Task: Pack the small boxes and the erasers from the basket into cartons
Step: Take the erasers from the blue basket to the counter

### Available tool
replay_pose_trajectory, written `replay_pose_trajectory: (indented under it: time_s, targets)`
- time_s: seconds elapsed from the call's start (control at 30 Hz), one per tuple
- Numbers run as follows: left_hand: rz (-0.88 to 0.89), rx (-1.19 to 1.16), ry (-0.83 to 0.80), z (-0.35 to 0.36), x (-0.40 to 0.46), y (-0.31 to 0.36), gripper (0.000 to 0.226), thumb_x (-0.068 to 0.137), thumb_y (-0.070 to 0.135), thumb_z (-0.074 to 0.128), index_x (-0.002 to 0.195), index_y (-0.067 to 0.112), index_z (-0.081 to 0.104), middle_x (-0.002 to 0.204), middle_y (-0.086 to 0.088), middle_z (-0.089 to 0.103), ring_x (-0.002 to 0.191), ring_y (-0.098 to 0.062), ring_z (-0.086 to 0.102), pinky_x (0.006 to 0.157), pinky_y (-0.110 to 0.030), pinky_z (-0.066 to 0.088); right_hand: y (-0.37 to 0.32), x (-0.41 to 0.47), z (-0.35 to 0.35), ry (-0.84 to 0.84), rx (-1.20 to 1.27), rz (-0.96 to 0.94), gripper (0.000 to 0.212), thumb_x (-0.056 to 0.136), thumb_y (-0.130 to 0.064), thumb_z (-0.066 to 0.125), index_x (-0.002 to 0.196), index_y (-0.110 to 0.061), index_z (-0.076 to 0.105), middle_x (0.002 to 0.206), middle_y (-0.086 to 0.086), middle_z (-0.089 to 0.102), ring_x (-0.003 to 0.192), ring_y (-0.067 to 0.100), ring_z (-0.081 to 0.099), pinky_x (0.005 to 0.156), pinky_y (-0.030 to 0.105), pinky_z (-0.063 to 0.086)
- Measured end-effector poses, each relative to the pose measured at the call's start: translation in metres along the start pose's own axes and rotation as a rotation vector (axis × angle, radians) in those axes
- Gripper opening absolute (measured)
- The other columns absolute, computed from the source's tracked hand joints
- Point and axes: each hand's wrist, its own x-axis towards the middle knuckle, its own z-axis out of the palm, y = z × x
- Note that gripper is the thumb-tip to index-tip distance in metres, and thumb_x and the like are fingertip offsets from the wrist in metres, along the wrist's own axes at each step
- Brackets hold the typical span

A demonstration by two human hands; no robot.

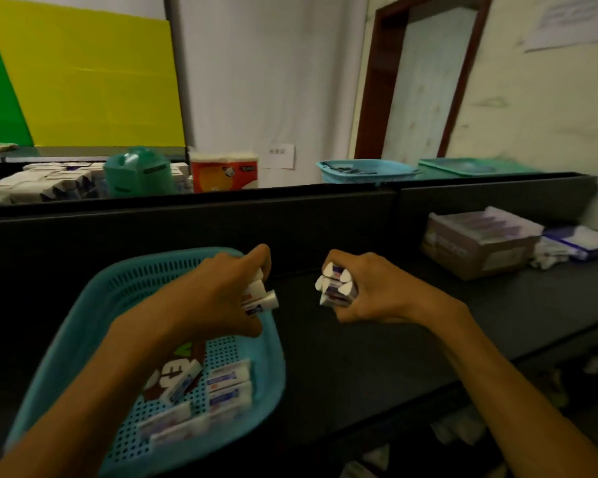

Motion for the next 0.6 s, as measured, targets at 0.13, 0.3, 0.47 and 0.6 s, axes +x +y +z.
replay_pose_trajectory:
  time_s: [0.13,0.3,0.47,0.6]
  targets:
    - [0.071,-0.021,-0.008,0.026,0.033,0.067,0.056,0.066,0.031,0.079,0.1,0.036,0.034,0.087,0.01,0.052,0.075,-0.005,0.054,0.06,-0.021,0.047,0.059,-0.051,-0.022,-0.008,-0.028,0.092,0.044,0.066,-0.023,0.078,0.096,-0.031,0.048,0.089,-0.006,0.062,0.078,0.009,0.062,0.073,0.038,0.056]
    - [0.132,-0.084,-0.021,0.071,0.082,0.154,0.056,0.066,0.029,0.079,0.1,0.036,0.034,0.085,0.011,0.051,0.072,-0.005,0.055,0.055,-0.019,0.045,0.143,-0.121,-0.056,-0.027,-0.058,0.199,0.044,0.063,-0.029,0.078,0.094,-0.032,0.047,0.09,-0.004,0.062,0.078,0.014,0.061,0.072,0.042,0.055]
    - [0.195,-0.169,-0.072,0.121,0.14,0.237,0.055,0.064,0.031,0.079,0.1,0.035,0.037,0.09,0.007,0.054,0.073,-0.01,0.059,0.058,-0.027,0.054,0.223,-0.189,-0.088,-0.022,-0.073,0.32,0.044,0.062,-0.031,0.077,0.094,-0.028,0.047,0.09,0.001,0.061,0.078,0.019,0.061,0.073,0.045,0.054]
    - [0.222,-0.21,-0.158,0.153,0.19,0.294,0.057,0.065,0.031,0.08,0.102,0.033,0.037,0.094,0.004,0.053,0.078,-0.015,0.06,0.061,-0.032,0.057,0.28,-0.232,-0.113,-0.031,-0.081,0.415,0.046,0.062,-0.033,0.077,0.089,-0.034,0.04,0.091,0.0,0.06,0.078,0.018,0.06,0.07,0.041,0.055]
